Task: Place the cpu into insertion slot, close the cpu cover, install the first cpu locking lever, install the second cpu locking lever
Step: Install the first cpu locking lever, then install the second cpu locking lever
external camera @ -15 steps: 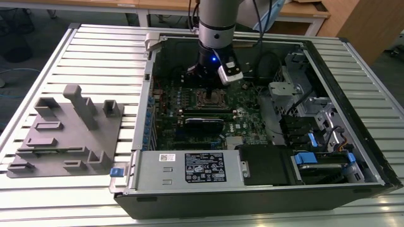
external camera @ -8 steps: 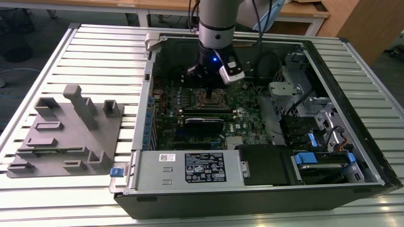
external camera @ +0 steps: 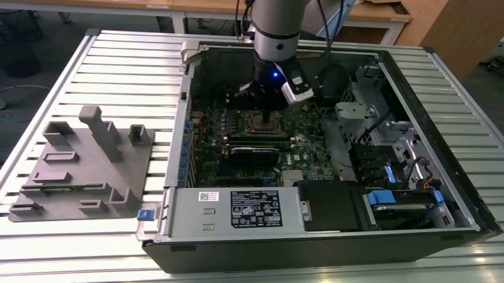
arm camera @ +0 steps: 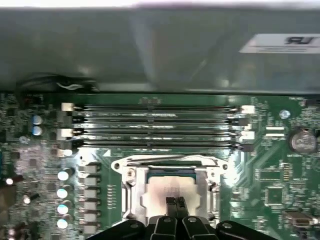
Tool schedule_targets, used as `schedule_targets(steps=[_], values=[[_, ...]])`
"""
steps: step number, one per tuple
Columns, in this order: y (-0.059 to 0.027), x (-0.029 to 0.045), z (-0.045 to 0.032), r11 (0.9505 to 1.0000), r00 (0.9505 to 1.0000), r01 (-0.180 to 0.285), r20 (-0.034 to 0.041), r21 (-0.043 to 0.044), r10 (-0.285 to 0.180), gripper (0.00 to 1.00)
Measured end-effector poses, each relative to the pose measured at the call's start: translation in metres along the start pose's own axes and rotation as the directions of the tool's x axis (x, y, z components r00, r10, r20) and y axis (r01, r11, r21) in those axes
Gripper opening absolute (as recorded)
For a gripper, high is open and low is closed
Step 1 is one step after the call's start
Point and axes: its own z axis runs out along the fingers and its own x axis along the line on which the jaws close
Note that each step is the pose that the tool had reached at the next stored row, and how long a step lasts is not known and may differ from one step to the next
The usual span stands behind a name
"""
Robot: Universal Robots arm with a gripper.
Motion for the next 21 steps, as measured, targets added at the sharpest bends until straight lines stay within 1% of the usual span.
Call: schedule_targets(steps=[3,7,9,12,14,16,21], values=[[0.0000,-0.0001,-0.0016,1.0000,1.0000,0.000,-0.0001,0.0002,0.000,0.11],[-0.0001,-0.0002,-0.0076,1.0000,1.0000,0.001,-0.0001,0.0001,-0.001,0.11],[0.0000,0.0005,-0.0075,1.0000,1.0000,0.003,0.0007,-0.0003,-0.003,0.11],[-0.0001,0.0011,-0.0075,0.9998,0.9998,0.022,0.0011,0.0001,-0.022,0.11],[-0.0001,0.0011,-0.0075,0.9997,0.9997,0.024,0.0011,0.0002,-0.024,0.11],[0.0000,0.0011,-0.0077,0.9980,0.9980,0.064,0.0018,-0.0010,-0.064,0.11],[-0.0001,0.0011,-0.0082,0.9980,0.9980,0.064,0.0016,-0.0007,-0.064,0.11]])
